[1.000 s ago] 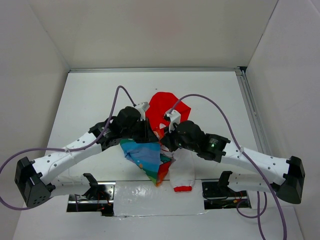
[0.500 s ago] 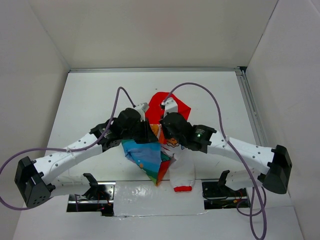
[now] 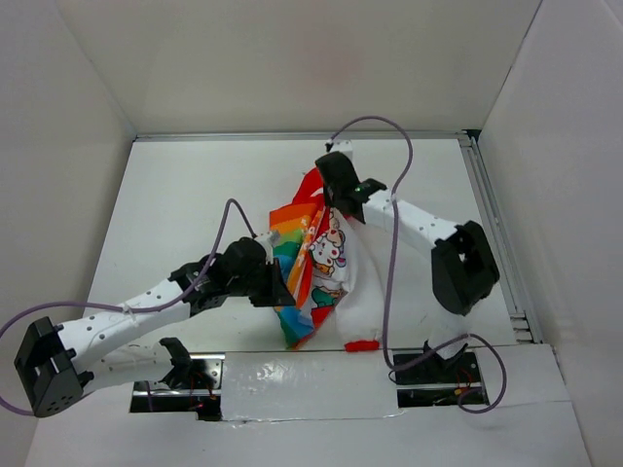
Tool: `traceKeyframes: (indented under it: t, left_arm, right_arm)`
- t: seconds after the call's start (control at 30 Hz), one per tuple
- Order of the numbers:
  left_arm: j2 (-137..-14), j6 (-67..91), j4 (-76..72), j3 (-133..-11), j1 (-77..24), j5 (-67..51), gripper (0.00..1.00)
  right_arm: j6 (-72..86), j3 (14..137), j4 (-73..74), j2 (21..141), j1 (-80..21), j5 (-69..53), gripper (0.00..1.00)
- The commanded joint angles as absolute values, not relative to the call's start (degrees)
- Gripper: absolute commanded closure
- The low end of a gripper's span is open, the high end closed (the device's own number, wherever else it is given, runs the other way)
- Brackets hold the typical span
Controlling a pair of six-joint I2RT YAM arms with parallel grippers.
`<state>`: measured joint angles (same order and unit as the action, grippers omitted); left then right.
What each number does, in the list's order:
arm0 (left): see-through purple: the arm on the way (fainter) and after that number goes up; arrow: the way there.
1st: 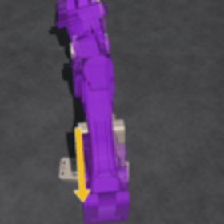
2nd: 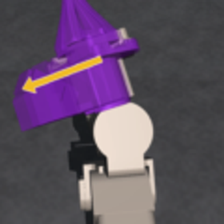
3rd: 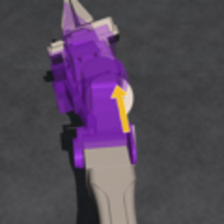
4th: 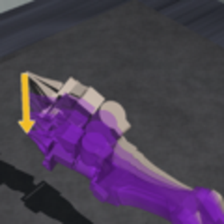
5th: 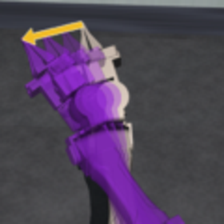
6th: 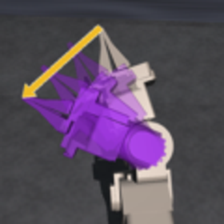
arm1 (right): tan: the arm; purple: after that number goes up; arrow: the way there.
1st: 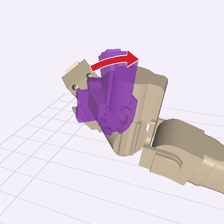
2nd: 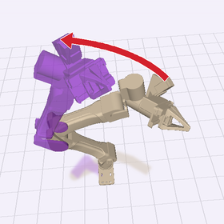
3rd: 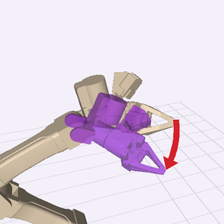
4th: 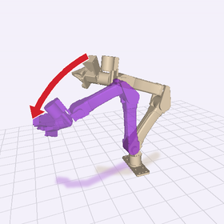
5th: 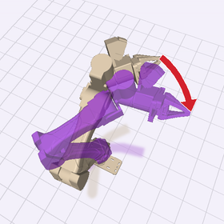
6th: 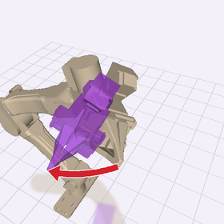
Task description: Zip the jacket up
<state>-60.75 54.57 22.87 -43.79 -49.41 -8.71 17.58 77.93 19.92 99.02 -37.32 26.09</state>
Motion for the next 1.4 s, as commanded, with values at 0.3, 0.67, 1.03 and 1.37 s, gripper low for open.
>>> traceKeyframes:
  t: [0.3,0.67,1.03,1.37]
  left_arm:
    - [-55.3,57.5,37.5,-43.1,-50.7,-10.1,1.0]
    - [-59.5,55.7,40.5,-45.1,-42.3,-12.7,0.01]
    - [-60.2,52.7,35.7,-49.4,-21.3,-11.3,0.01]
    - [-88.5,42.9,22.5,-63.7,-13.5,-18.0,0.01]
  right_arm:
    - [10.7,119.6,17.7,123.6,-25.8,24.7,1.0]
    - [10.8,99.6,16.7,109.2,-26.5,9.3,0.0]
    - [31.0,56.9,14.8,79.6,-24.5,2.9,0.0]
    - [34.9,55.4,19.0,87.4,-22.8,7.3,0.0]
